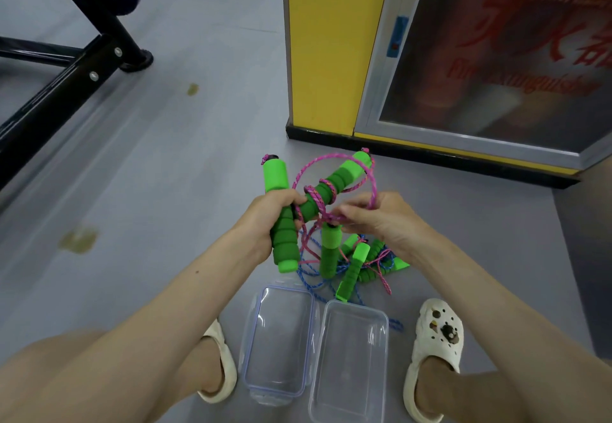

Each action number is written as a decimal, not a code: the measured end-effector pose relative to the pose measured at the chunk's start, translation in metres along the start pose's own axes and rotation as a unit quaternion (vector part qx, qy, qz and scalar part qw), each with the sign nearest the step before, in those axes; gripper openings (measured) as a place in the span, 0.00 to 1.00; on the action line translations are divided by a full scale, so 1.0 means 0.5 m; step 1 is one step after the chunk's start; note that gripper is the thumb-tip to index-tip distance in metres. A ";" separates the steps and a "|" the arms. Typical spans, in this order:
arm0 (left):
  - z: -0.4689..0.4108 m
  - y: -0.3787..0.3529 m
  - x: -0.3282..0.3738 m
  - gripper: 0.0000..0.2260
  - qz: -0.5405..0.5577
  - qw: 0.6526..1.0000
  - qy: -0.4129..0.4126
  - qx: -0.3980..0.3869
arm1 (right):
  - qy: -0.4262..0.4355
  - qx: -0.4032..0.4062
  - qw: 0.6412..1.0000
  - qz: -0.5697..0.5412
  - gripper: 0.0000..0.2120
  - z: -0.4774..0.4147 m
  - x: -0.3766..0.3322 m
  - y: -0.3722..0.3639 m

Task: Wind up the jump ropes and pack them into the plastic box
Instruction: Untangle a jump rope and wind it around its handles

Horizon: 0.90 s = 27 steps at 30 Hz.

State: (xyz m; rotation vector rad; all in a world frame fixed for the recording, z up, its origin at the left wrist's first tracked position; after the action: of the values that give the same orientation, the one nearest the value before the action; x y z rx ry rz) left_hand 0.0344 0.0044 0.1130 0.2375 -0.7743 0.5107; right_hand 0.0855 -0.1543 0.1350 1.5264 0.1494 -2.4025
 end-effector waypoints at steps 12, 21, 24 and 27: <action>0.017 -0.032 0.020 0.04 -0.063 0.995 -0.064 -0.046 | -0.004 0.010 1.000 0.012 0.04 -0.014 0.018 0.003; 0.023 -0.040 0.000 0.02 -0.089 0.991 -0.086 -0.058 | 0.035 0.002 0.978 0.207 0.26 -0.005 0.027 -0.008; 0.024 -0.037 0.009 0.02 -0.071 0.992 -0.089 -0.051 | 0.106 0.012 0.967 0.231 0.26 0.004 0.005 -0.013; 0.036 -0.056 0.012 0.02 -0.054 0.991 -0.094 -0.072 | 0.155 0.066 0.973 0.158 0.08 0.007 -0.034 0.003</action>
State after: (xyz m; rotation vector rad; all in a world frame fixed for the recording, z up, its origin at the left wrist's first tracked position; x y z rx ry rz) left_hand 0.0418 -0.0243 0.1292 0.1941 -0.9728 0.3309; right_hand 0.0894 -0.1535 0.1518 1.8229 -0.1795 -1.9532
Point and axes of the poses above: each hand's wrist, its own z-axis away from the middle knuckle, its own y-axis out of the back of the hand, x = y × z, the point moved 10 cm from there along -z, towards the middle knuckle, and after that the axes turned 10 degrees about x, right-handed, at the moved point
